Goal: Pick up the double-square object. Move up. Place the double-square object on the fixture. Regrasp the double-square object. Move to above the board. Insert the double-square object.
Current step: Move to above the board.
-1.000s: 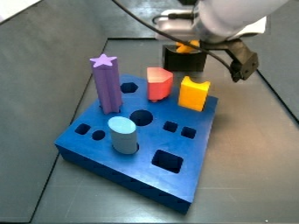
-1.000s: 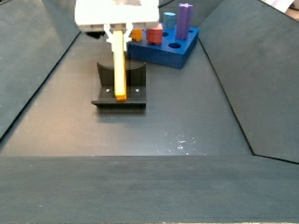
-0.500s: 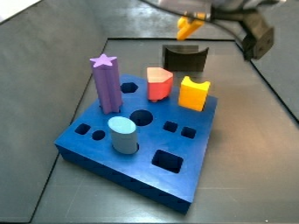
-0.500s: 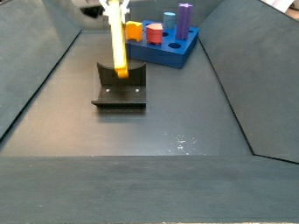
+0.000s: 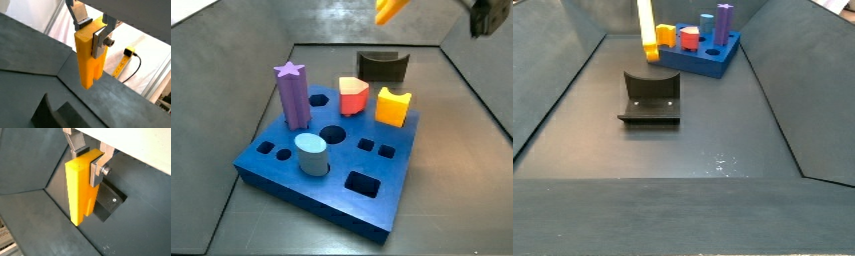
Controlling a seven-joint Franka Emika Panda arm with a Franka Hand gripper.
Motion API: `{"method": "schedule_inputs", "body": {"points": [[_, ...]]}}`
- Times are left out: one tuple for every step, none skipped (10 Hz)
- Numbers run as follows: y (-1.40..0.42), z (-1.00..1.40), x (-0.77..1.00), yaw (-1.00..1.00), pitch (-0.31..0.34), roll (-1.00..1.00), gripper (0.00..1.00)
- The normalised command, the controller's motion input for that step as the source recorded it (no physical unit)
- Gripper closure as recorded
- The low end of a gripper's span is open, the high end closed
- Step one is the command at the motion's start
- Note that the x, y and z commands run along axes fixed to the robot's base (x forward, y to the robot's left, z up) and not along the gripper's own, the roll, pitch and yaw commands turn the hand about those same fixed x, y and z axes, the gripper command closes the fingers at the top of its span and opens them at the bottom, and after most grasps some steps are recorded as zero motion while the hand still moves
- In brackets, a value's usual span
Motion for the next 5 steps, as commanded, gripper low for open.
{"method": "schedule_inputs", "body": {"points": [[-0.07,1.0,0.03,0.1,-0.018,-0.03,1.0],[-0.06,1.0,0.03,0.07,-0.014,-0.04,1.0],[-0.04,0.92,0.02,0.04,-0.003,-0.04,1.0],[-0.03,0.71,0.01,0.02,0.017,-0.04,1.0],[-0.02,0.56,0.01,0.01,0.038,-0.04,1.0]]}}
